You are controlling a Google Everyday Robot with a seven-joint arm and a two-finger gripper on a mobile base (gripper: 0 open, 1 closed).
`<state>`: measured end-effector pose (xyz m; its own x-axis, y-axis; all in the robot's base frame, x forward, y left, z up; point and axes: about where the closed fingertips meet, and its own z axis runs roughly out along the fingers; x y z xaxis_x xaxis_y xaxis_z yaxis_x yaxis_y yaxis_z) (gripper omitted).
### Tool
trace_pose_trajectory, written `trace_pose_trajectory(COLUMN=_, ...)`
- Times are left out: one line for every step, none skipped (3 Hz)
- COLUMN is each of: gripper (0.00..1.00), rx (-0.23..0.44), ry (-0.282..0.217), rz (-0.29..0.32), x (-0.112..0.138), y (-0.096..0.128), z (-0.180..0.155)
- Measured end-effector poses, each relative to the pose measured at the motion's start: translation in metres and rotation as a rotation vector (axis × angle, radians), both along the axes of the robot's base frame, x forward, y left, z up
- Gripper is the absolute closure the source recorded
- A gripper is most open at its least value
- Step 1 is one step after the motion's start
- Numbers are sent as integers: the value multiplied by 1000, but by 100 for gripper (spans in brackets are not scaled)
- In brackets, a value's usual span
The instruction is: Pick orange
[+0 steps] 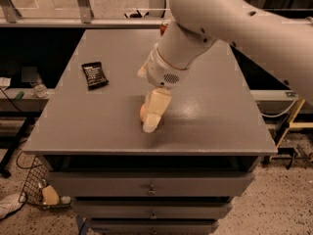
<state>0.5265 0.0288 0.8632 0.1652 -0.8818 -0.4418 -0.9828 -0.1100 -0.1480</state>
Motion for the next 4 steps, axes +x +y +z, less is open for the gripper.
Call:
trace_pose_trajectory(gripper=0, rx=56, ry=68, rz=19, x=5, y=1, z=-18)
trace_pose_trajectory(gripper=0, rx=110, ry=120, rz=35, x=6, y=-2, z=-25)
trace_pose_trajectory(gripper=0, rx=150, ry=153, rz=40, x=6, y=-7, z=-29)
trace_pose_trajectory(gripper=0, rx=169, ry=170, rz=45, x=5, y=-8, z=-31)
